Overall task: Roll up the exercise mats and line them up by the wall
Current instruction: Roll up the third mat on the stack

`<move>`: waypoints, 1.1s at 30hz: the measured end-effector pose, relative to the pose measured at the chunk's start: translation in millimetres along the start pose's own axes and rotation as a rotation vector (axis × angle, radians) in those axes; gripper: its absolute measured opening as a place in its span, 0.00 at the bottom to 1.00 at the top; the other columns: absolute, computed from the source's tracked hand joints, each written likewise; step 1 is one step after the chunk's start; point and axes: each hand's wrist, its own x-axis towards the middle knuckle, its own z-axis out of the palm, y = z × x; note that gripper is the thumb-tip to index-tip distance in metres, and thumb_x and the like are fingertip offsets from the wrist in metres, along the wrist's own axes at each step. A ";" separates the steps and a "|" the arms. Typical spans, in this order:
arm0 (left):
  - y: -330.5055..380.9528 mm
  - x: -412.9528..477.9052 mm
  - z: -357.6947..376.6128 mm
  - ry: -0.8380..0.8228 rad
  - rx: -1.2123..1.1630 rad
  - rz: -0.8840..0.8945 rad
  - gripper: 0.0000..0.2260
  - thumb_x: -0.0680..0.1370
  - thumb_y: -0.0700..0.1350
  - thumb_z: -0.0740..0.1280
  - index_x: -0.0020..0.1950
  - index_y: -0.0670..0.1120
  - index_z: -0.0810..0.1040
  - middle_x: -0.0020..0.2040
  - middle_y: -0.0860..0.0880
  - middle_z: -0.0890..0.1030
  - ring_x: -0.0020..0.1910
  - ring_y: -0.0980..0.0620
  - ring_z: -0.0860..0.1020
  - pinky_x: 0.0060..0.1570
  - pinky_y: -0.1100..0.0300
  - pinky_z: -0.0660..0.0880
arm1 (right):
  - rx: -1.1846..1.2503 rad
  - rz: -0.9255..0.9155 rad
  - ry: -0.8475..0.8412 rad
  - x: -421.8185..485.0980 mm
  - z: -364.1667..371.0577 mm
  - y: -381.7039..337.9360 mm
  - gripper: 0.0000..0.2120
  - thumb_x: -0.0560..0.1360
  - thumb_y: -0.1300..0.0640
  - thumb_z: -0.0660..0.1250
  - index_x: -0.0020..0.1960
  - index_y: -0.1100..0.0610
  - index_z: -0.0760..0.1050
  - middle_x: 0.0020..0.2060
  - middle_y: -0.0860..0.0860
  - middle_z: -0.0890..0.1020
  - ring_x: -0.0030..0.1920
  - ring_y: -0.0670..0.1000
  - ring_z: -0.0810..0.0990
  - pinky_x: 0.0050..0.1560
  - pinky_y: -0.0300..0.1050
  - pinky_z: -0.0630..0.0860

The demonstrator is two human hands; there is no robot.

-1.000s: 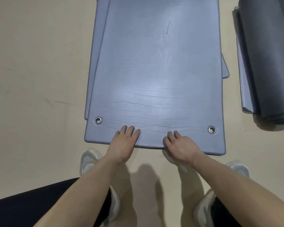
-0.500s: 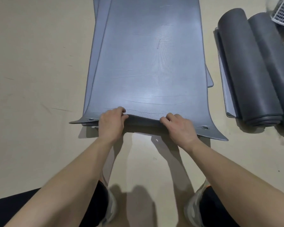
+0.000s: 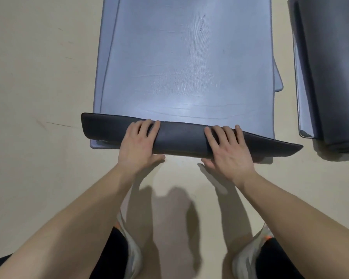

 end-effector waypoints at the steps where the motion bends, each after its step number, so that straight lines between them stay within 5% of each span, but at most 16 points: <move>1: -0.7 2.6 4.1 -0.029 0.031 0.009 0.48 0.67 0.71 0.71 0.78 0.45 0.64 0.70 0.44 0.69 0.67 0.40 0.67 0.74 0.44 0.62 | 0.008 0.015 -0.033 1.2 4.8 0.9 0.46 0.73 0.32 0.66 0.80 0.60 0.60 0.71 0.59 0.68 0.69 0.63 0.67 0.76 0.65 0.55; 4: -3.5 19.3 14.0 -0.055 0.041 0.035 0.42 0.68 0.69 0.74 0.74 0.48 0.67 0.67 0.46 0.71 0.64 0.41 0.69 0.69 0.46 0.66 | 0.029 0.036 -0.105 18.0 16.8 -3.4 0.49 0.70 0.29 0.69 0.78 0.60 0.62 0.69 0.58 0.71 0.70 0.61 0.68 0.77 0.62 0.57; 11: -6.6 14.2 -5.2 -0.183 -0.146 -0.004 0.31 0.72 0.70 0.70 0.62 0.49 0.72 0.55 0.51 0.77 0.52 0.47 0.77 0.45 0.53 0.72 | 0.205 0.030 -0.171 19.0 5.8 -0.4 0.32 0.76 0.29 0.59 0.64 0.55 0.71 0.54 0.52 0.79 0.53 0.57 0.78 0.59 0.50 0.70; 16: -0.9 -1.9 -30.5 -0.323 -0.139 0.064 0.27 0.76 0.73 0.60 0.54 0.50 0.74 0.46 0.52 0.79 0.44 0.49 0.77 0.41 0.53 0.68 | 0.284 -0.023 -0.342 -2.7 -24.0 24.6 0.28 0.78 0.27 0.54 0.56 0.52 0.70 0.47 0.50 0.79 0.43 0.55 0.77 0.42 0.51 0.69; 25: 1.5 24.1 -23.0 -0.530 -0.232 -0.002 0.29 0.76 0.75 0.57 0.52 0.48 0.73 0.39 0.51 0.74 0.42 0.46 0.74 0.43 0.50 0.67 | 0.566 0.084 -0.644 31.9 -25.4 41.3 0.30 0.74 0.24 0.60 0.38 0.52 0.71 0.38 0.51 0.77 0.40 0.52 0.76 0.39 0.49 0.68; 28: 1.0 45.6 -21.0 -0.516 -0.212 -0.018 0.28 0.75 0.75 0.58 0.55 0.52 0.73 0.38 0.54 0.73 0.44 0.47 0.74 0.44 0.51 0.66 | 0.418 0.135 -0.507 34.5 -18.5 45.0 0.32 0.71 0.21 0.57 0.41 0.52 0.71 0.38 0.49 0.78 0.40 0.52 0.76 0.38 0.49 0.68; 33: 9.9 55.8 -10.7 -0.301 -0.120 -0.124 0.26 0.74 0.75 0.60 0.56 0.54 0.75 0.52 0.51 0.78 0.54 0.45 0.75 0.53 0.48 0.66 | 0.163 0.062 0.163 3.8 1.7 5.6 0.28 0.77 0.33 0.61 0.58 0.56 0.78 0.53 0.55 0.80 0.52 0.61 0.79 0.56 0.57 0.69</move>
